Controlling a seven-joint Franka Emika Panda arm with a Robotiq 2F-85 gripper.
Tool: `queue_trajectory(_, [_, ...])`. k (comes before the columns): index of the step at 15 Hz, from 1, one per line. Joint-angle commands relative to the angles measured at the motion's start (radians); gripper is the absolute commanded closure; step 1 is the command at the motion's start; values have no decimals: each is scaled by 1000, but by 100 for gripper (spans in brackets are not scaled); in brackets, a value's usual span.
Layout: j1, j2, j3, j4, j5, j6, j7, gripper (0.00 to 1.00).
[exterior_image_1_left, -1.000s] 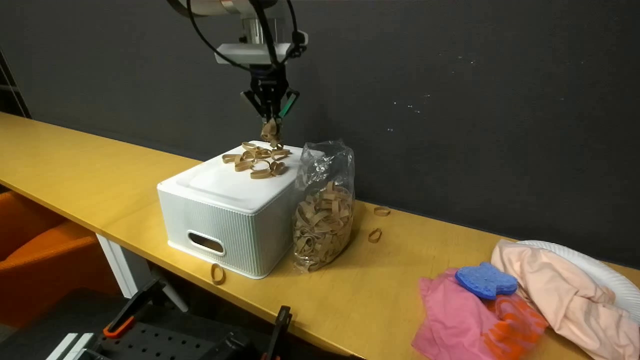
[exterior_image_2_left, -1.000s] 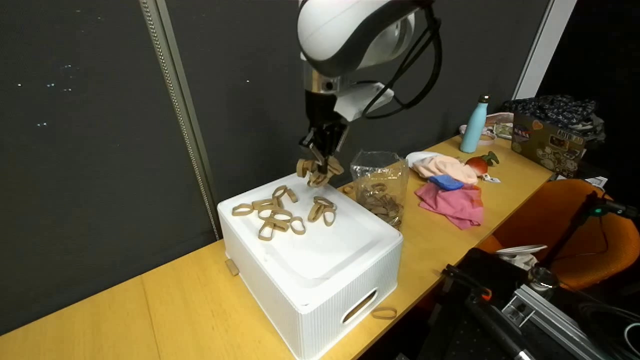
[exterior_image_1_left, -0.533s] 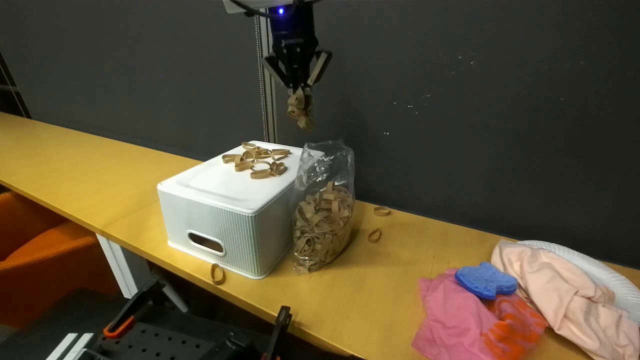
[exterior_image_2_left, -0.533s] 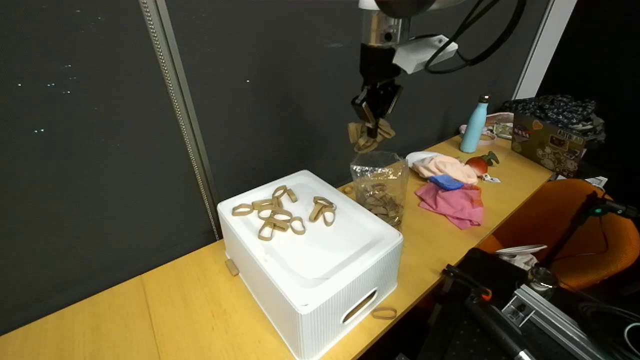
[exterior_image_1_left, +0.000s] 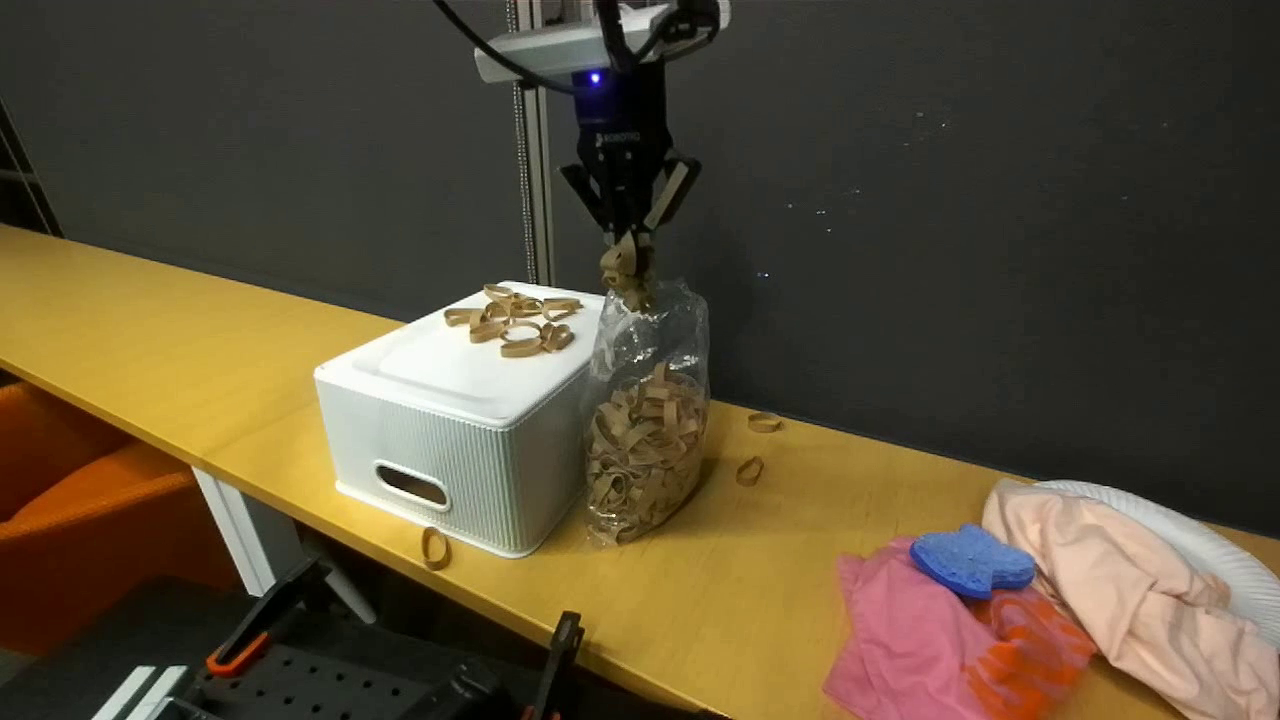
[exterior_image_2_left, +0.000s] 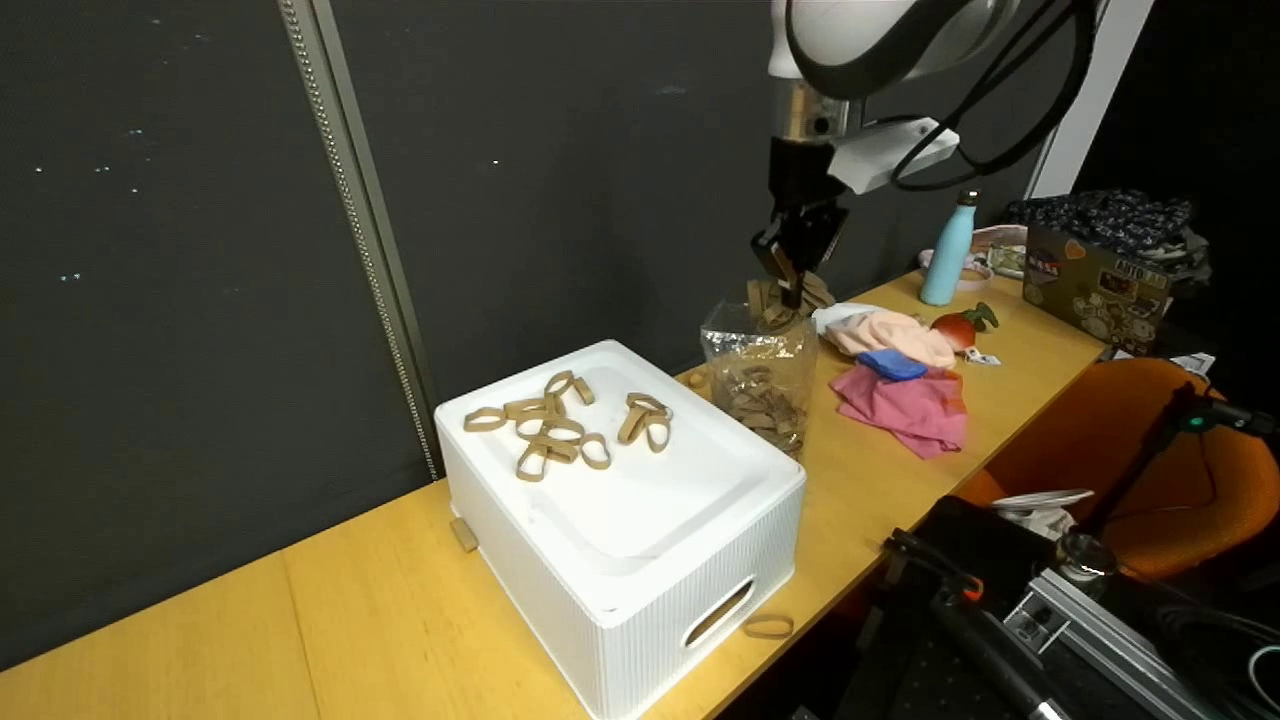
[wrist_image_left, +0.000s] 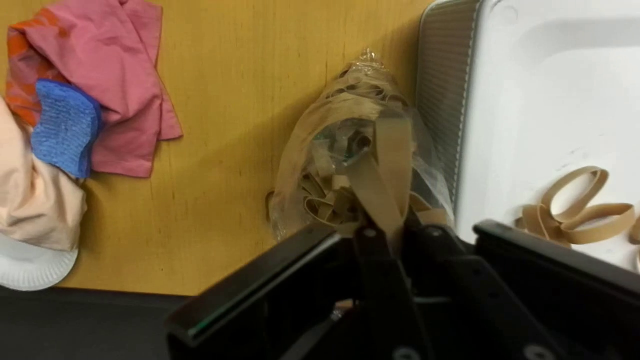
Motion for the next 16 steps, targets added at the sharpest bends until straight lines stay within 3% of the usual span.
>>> queue_trajectory(1, [-13,3,-16,-39,-19,75,37,97])
queue_trajectory(16, [-17,160,-19,-17,23,289,44,97])
